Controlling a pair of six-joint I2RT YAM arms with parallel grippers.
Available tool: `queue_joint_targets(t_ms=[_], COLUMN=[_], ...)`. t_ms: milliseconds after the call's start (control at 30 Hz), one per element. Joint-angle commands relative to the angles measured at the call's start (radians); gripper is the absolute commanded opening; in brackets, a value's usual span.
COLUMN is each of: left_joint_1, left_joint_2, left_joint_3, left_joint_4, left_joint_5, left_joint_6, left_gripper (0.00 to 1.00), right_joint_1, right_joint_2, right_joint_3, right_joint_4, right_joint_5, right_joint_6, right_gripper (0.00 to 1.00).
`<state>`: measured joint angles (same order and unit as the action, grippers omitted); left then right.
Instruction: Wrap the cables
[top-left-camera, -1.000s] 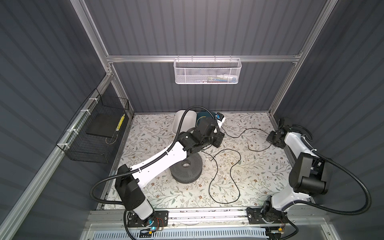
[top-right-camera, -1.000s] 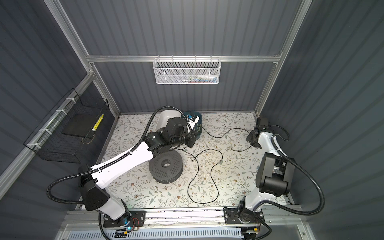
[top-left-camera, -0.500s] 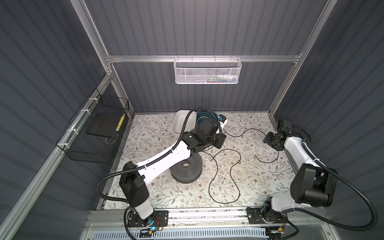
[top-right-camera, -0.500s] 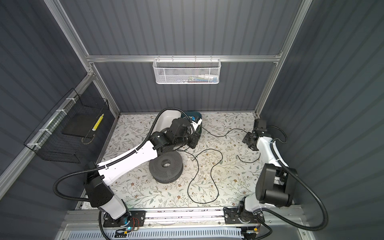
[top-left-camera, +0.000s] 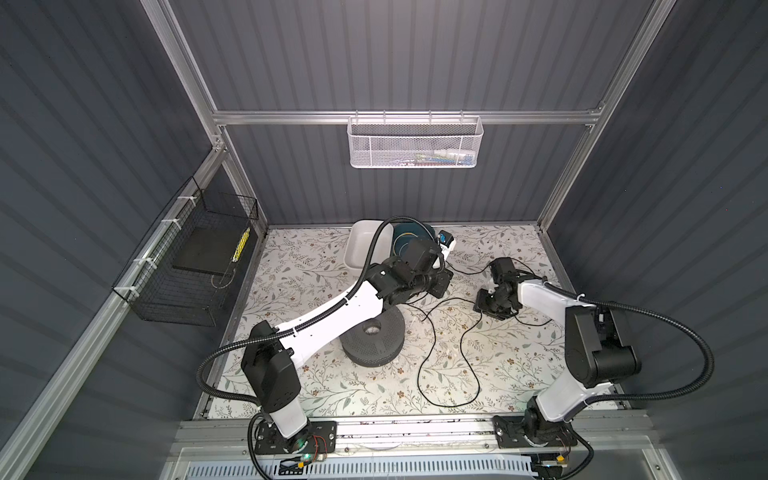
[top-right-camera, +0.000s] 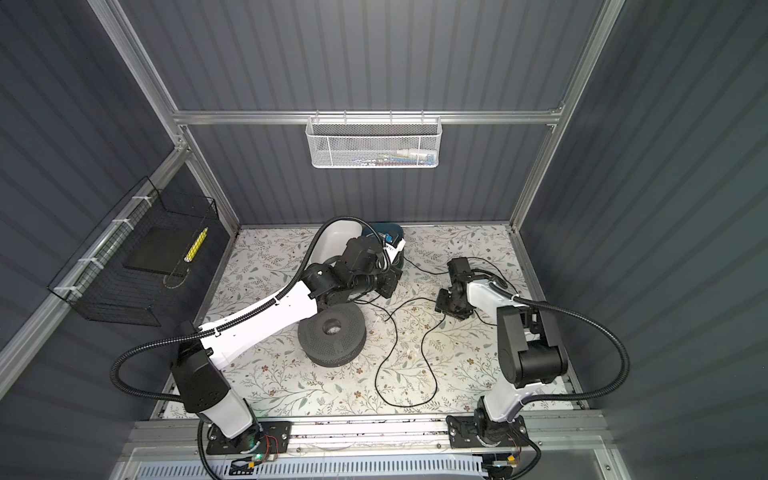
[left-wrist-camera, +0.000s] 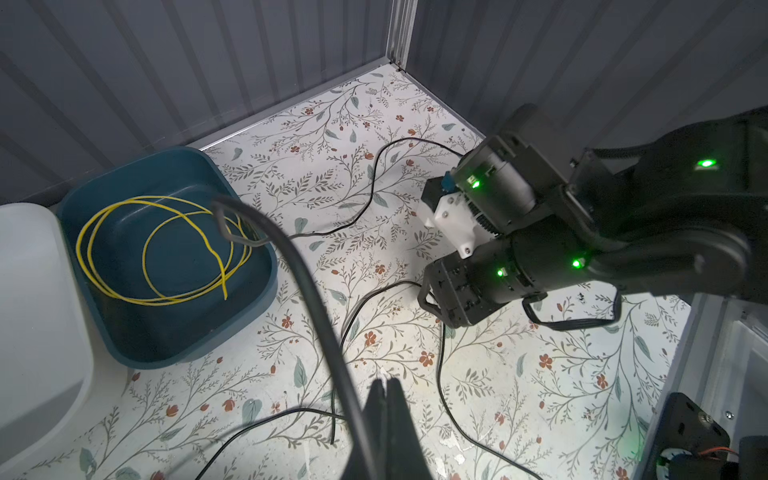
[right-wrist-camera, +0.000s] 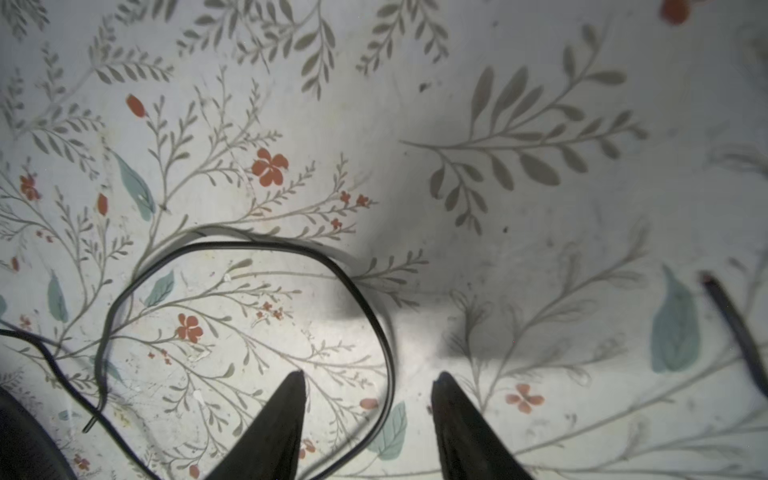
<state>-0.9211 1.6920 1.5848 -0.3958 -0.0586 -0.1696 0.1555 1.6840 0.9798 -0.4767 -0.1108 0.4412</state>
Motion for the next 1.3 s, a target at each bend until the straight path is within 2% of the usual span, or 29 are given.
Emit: queue_joint_targets(t_ms=[0, 133, 233, 500, 667, 900, 1133, 1267], left_joint_1=[0.007, 0.007, 0.007, 0.007, 0.007, 0.007, 0.005, 0.006], left_joint_2=[-0.003, -0.001, 0.003, -0.018, -0.031, -0.033, 0.052, 0.166], left_joint_3=[0.029, 0.033, 0.038, 0.035, 0.021, 0.032, 0.138, 0.248], left_joint_4=[0.016, 0.017, 0.016, 0.013, 0.010, 0.007, -0.023, -0.035], left_joint_5=[0.006, 0.009, 0.009, 0.002, -0.001, 0.014, 0.075, 0.146], left_joint_6=[-0.010, -0.012, -0.012, -0.011, -0.010, -0.012, -0.009, -0.010], left_gripper=[0.00, 0.00, 0.00, 0.00, 0.00, 0.00, 0.00, 0.00], right_joint_1=[0.007, 0.011, 0.016, 0.036, 0.036, 0.006, -0.091, -0.129], right_joint_2=[-0.007, -0.031, -0.033, -0.014, -0.052, -0.187, -0.475, -0.657], right_joint_3=[-0.025, -0.080, -0.089, -0.063, -0.080, -0.082, -0.061, -0.001], right_joint_4=[0.007, 0.029, 0.037, 0.006, 0.019, -0.026, -0.141, -0.221], right_joint_5=[-0.005, 0.008, -0.032, -0.001, 0.015, 0.093, 0.157, 0.215], right_joint_6=[0.016, 0.028, 0.033, 0.048, 0.066, 0.060, 0.036, 0.032], right_gripper=[0.51, 0.50, 0.45, 0.12, 0.01, 0.00, 0.00, 0.00])
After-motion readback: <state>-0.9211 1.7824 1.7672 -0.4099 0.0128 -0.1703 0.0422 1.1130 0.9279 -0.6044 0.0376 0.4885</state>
